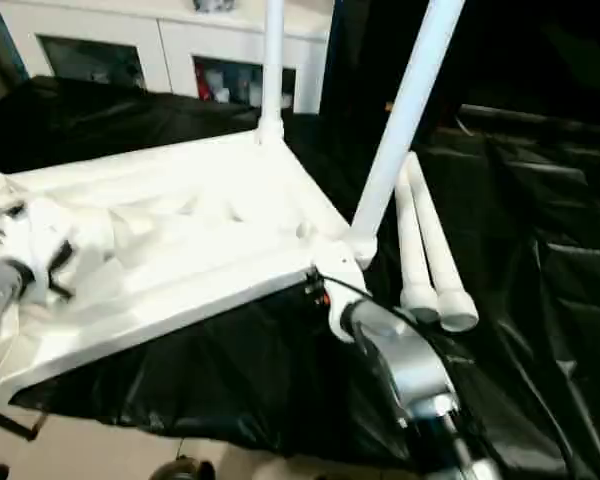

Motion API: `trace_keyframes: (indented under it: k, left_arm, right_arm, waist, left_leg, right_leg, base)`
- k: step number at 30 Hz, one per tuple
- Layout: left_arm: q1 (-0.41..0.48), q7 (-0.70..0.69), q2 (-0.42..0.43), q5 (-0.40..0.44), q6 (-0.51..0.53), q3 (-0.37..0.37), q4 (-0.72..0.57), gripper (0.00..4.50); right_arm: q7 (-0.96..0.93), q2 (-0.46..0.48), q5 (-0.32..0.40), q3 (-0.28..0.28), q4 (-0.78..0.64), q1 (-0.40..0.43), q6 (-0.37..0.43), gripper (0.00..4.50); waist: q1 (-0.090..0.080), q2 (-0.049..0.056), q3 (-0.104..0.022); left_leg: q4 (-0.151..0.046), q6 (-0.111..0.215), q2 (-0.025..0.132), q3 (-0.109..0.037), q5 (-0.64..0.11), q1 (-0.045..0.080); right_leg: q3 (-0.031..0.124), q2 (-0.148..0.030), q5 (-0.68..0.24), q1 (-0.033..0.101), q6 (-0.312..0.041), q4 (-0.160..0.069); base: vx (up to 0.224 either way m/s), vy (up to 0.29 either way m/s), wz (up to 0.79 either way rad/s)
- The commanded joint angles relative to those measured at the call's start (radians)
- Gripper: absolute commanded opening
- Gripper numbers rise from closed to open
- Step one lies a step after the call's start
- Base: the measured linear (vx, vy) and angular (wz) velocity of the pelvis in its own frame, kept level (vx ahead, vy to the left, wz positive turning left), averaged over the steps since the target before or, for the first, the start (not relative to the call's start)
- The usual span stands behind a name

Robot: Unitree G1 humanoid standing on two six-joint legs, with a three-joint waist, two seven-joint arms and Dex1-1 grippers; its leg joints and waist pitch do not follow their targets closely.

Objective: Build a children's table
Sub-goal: Rotate table base

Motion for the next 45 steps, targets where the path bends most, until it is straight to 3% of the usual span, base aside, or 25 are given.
trace_keyframes:
  k: [1, 4, 8, 9, 12, 15, 17, 18, 19, 21, 23, 26, 27, 28, 29, 31, 33, 37, 39, 42, 43, 45]
  left_arm:
    - [0.028, -0.084, 0.017, 0.013, 0.018, -0.078, 0.037, 0.63]
    - [0.039, -0.162, 0.047, 0.007, 0.014, -0.125, 0.025, 0.63]
    - [0.039, -0.313, 0.067, -0.090, 0.056, -0.156, -0.085, 0.63]
    - [0.039, -0.375, 0.070, -0.133, 0.054, -0.173, -0.127, 0.63]
    - [0.025, -0.453, 0.056, -0.200, 0.063, -0.202, -0.187, 0.26]
    - [0.018, -0.467, 0.047, -0.215, 0.070, -0.211, -0.200, 0.26]
    - [-0.023, -0.481, -0.009, -0.227, 0.066, -0.246, -0.201, 0.26]
    - [-0.044, -0.477, -0.035, -0.222, 0.060, -0.259, -0.189, 0.26]
    - [-0.072, -0.465, -0.067, -0.211, 0.049, -0.273, -0.166, 0.26]
    - [-0.101, -0.449, -0.094, -0.198, 0.039, -0.285, -0.136, 0.26]
    - [-0.152, -0.398, -0.141, -0.174, 0.002, -0.289, -0.060, 0.26]
    - [-0.289, -0.183, -0.244, -0.104, -0.155, -0.259, 0.201, 0.13]
    - [-0.328, -0.115, -0.255, -0.075, -0.208, -0.257, 0.286, 0.13]
    - [-0.328, -0.115, -0.255, -0.075, -0.208, -0.257, 0.286, 0.13]
    - [-0.368, -0.043, -0.250, -0.039, -0.269, -0.270, 0.382, 0.13]
    - [-0.393, 0.010, -0.238, -0.011, -0.317, -0.282, 0.453, 0.13]
    - [-0.426, 0.122, -0.223, 0.020, -0.380, -0.287, 0.548, 0.13]
    - [-0.439, 0.205, -0.225, 0.028, -0.425, -0.278, 0.589, 0.13]
    - [-0.449, 0.234, -0.256, 0.000, -0.477, -0.231, 0.623, 0.13]
    - [-0.419, 0.177, -0.275, -0.044, -0.510, -0.189, 0.571, 0.13]
    - [-0.418, 0.177, -0.275, -0.045, -0.510, -0.189, 0.571, 0.13]
    - [-0.378, 0.139, -0.268, -0.079, -0.516, -0.171, 0.492, 0.13]
  right_arm:
    - [-0.018, 0.014, -0.007, -0.009, 0.064, -0.035, -0.036, 3.68]
    - [-0.028, 0.040, -0.004, -0.020, 0.146, -0.077, -0.080, 3.68]
    - [-0.052, 0.081, -0.006, -0.037, 0.311, -0.161, -0.155, 3.68]
    - [-0.060, 0.096, -0.007, -0.039, 0.370, -0.192, -0.180, 3.68]
    - [-0.061, 0.118, -0.010, -0.036, 0.442, -0.237, -0.212, 3.68]
    - [-0.058, 0.123, -0.011, -0.033, 0.459, -0.248, -0.220, 3.68]
    - [-0.052, 0.143, -0.012, -0.027, 0.507, -0.277, -0.250, 3.68]
    - [-0.049, 0.151, -0.014, -0.026, 0.527, -0.286, -0.264, 3.68]
    - [-0.045, 0.156, -0.018, -0.024, 0.543, -0.293, -0.276, 3.68]
    - [-0.040, 0.160, -0.023, -0.025, 0.570, -0.302, -0.296, 3.68]
    - [-0.038, 0.160, -0.026, -0.026, 0.575, -0.300, -0.305, 3.68]
    - [-0.044, 0.139, -0.036, -0.027, 0.560, -0.292, -0.317, 3.68]
    - [-0.052, 0.129, -0.038, -0.032, 0.548, -0.291, -0.316, 3.68]
    - [-0.052, 0.129, -0.038, -0.032, 0.548, -0.291, -0.316, 3.68]
    - [-0.064, 0.114, -0.042, -0.039, 0.524, -0.286, -0.315, 3.68]
    - [-0.073, 0.099, -0.040, -0.049, 0.487, -0.278, -0.307, 3.68]
    - [-0.082, 0.078, -0.037, -0.075, 0.430, -0.262, -0.299, 3.68]
    - [-0.093, 0.066, -0.037, -0.092, 0.387, -0.247, -0.294, 3.68]
    - [-0.123, 0.048, -0.052, -0.112, 0.327, -0.226, -0.281, 3.68]
    - [-0.162, 0.019, -0.076, -0.129, 0.223, -0.203, -0.174, 3.68]
    - [-0.162, 0.019, -0.076, -0.129, 0.222, -0.203, -0.174, 3.68]
    - [-0.132, 0.008, -0.036, -0.153, 0.164, -0.194, -0.121, 3.68]
  waist:
    - [-0.003, 0.020, -0.060]
    - [-0.010, 0.020, -0.062]
    - [-0.016, 0.024, -0.064]
    - [-0.013, 0.033, -0.066]
    - [-0.013, 0.030, -0.067]
    - [-0.015, 0.030, -0.066]
    - [-0.019, 0.018, -0.066]
    - [-0.016, 0.023, -0.065]
    - [-0.017, 0.022, -0.064]
    - [-0.014, 0.018, -0.066]
    - [-0.015, 0.019, -0.068]
    - [-0.010, 0.021, -0.074]
    - [-0.006, 0.027, -0.074]
    - [-0.005, 0.024, -0.077]
    - [-0.004, 0.023, -0.078]
    - [0.000, 0.031, -0.082]
    - [0.004, 0.028, -0.080]
    - [0.004, 0.030, -0.086]
    - [0.006, 0.026, -0.087]
    - [0.015, 0.025, -0.085]
    - [0.016, 0.025, -0.084]
    - [0.015, 0.024, -0.083]
  left_leg:
    - [-0.087, -0.079, 0.051, -0.040, -0.386, 0.031]
    - [-0.087, -0.084, 0.052, -0.041, -0.385, 0.031]
    - [-0.085, -0.084, 0.051, -0.040, -0.361, 0.029]
    - [-0.083, -0.089, 0.053, -0.036, -0.364, 0.037]
    - [-0.082, -0.087, 0.050, -0.033, -0.347, 0.035]
    - [-0.083, -0.085, 0.050, -0.033, -0.347, 0.032]
    - [-0.083, -0.078, 0.050, -0.033, -0.332, 0.027]
    - [-0.081, -0.078, 0.049, -0.031, -0.343, 0.034]
    - [-0.079, -0.078, 0.048, -0.028, -0.351, 0.038]
    - [-0.080, -0.077, 0.050, -0.032, -0.337, 0.031]
    - [-0.079, -0.072, 0.048, -0.032, -0.331, 0.031]
    - [-0.074, -0.066, 0.044, -0.030, -0.315, 0.033]
    - [-0.072, -0.066, 0.042, -0.030, -0.327, 0.037]
    - [-0.073, -0.068, 0.044, -0.030, -0.328, 0.037]
    - [-0.076, -0.067, 0.046, -0.036, -0.315, 0.028]
    - [-0.073, -0.069, 0.048, -0.036, -0.316, 0.034]
    - [-0.072, -0.063, 0.046, -0.035, -0.298, 0.028]
    - [-0.069, -0.060, 0.050, -0.035, -0.263, 0.027]
    - [-0.065, -0.052, 0.048, -0.031, -0.240, 0.028]
    - [-0.065, -0.044, 0.048, -0.030, -0.224, 0.026]
    - [-0.067, -0.046, 0.049, -0.032, -0.228, 0.025]
    - [-0.068, -0.047, 0.051, -0.031, -0.260, 0.028]
  right_leg:
    - [0.047, -0.060, -0.300, 0.022, -0.154, -0.070]
    - [0.048, -0.066, -0.298, 0.022, -0.167, -0.068]
    - [0.047, -0.069, -0.276, 0.027, -0.198, -0.062]
    - [0.048, -0.066, -0.257, 0.021, -0.201, -0.065]
    - [0.046, -0.061, -0.201, 0.025, -0.217, -0.056]
    - [0.047, -0.062, -0.211, 0.030, -0.216, -0.056]
    - [0.046, -0.063, -0.215, 0.035, -0.214, -0.055]
    - [0.047, -0.064, -0.250, 0.028, -0.210, -0.060]
    - [0.049, -0.063, -0.266, 0.024, -0.207, -0.064]
    - [0.048, -0.066, -0.276, 0.033, -0.197, -0.063]
    - [0.047, -0.064, -0.278, 0.033, -0.187, -0.064]
    - [0.047, -0.061, -0.262, 0.035, -0.175, -0.067]
    - [0.047, -0.056, -0.273, 0.032, -0.157, -0.072]
    - [0.047, -0.059, -0.269, 0.034, -0.153, -0.070]
    - [0.044, -0.061, -0.259, 0.039, -0.154, -0.066]
    - [0.044, -0.061, -0.236, 0.035, -0.156, -0.063]
    - [0.043, -0.056, -0.200, 0.038, -0.158, -0.063]
    - [0.040, -0.057, -0.116, 0.040, -0.186, -0.049]
    - [0.040, -0.057, -0.088, 0.041, -0.198, -0.048]
    - [0.040, -0.059, -0.087, 0.043, -0.212, -0.048]
    - [0.039, -0.059, -0.093, 0.045, -0.211, -0.047]
    - [0.040, -0.063, -0.125, 0.044, -0.208, -0.051]
  base:
    - [0.000, 0.000, 0.00]
    - [0.000, 0.000, 0.00]
    - [0.000, 0.000, 0.00]
    - [0.000, 0.000, 0.00]
    - [0.000, 0.000, 0.00]
    - [0.000, 0.000, 0.00]
    - [0.000, 0.000, 0.00]
    - [0.000, 0.000, 0.00]
    - [0.000, 0.000, 0.00]
    - [0.000, 0.000, 0.00]
    - [0.000, 0.000, 0.00]
    - [0.000, 0.000, 0.00]
    - [0.000, 0.000, 0.00]
    - [0.000, 0.000, 0.00]
    - [0.000, 0.000, 0.00]
    - [0.000, 0.000, 0.00]
    - [0.000, 0.000, 0.00]
    - [0.000, 0.000, 0.00]
    - [0.000, 0.000, 0.00]
    - [0.000, 0.000, 0.00]
    - [0.000, 0.000, 0.00]
    - [0.000, 0.000, 0.00]
